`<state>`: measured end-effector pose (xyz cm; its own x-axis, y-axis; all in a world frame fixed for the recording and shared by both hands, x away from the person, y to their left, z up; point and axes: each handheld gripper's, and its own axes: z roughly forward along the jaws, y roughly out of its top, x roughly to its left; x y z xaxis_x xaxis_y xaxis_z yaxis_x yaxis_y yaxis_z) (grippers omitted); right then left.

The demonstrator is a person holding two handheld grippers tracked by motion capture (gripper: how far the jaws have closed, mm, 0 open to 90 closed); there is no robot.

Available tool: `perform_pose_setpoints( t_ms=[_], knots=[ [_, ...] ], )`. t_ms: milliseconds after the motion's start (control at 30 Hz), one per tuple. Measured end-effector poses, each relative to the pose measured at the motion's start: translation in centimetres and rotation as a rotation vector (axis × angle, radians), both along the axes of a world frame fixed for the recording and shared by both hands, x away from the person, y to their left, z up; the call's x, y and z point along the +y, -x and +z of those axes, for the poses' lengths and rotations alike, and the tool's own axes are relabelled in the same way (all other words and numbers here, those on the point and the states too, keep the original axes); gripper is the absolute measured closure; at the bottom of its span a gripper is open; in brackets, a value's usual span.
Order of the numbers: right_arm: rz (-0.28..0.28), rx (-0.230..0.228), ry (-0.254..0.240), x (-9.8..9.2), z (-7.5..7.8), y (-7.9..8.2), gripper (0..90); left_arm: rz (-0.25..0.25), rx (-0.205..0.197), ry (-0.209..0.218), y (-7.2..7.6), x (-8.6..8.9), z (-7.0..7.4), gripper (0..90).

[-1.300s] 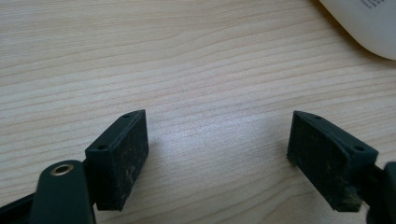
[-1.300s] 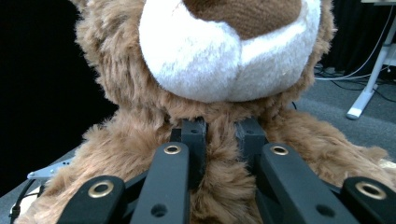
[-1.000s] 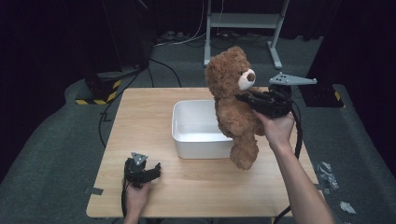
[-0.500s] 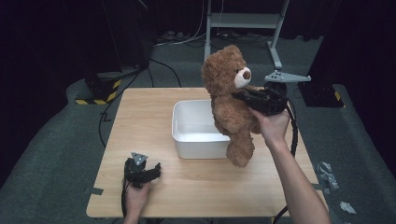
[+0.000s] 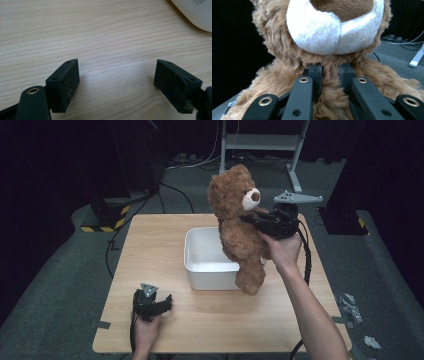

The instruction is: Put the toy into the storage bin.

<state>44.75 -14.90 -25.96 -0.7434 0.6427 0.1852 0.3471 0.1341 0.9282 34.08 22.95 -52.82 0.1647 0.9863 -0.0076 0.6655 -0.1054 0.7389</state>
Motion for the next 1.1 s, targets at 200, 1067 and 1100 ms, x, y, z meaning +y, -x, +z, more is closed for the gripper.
perform_pose_setpoints(
  t_ms=[200,1067,1100],
  knots=[
    [0.004,-0.004,0.008,0.5,0.0,-0.4,77.9,0.000,0.000,0.000,0.0,0.0,0.0,20.4],
    [-0.032,-0.016,0.053,2.3,-0.3,-1.8,77.5,-0.013,0.001,-0.010,0.1,0.0,0.0,20.4],
    [-0.031,-0.016,0.051,2.3,-0.3,-1.9,77.5,-0.014,0.002,-0.009,0.1,0.0,0.0,20.4]
  ],
)
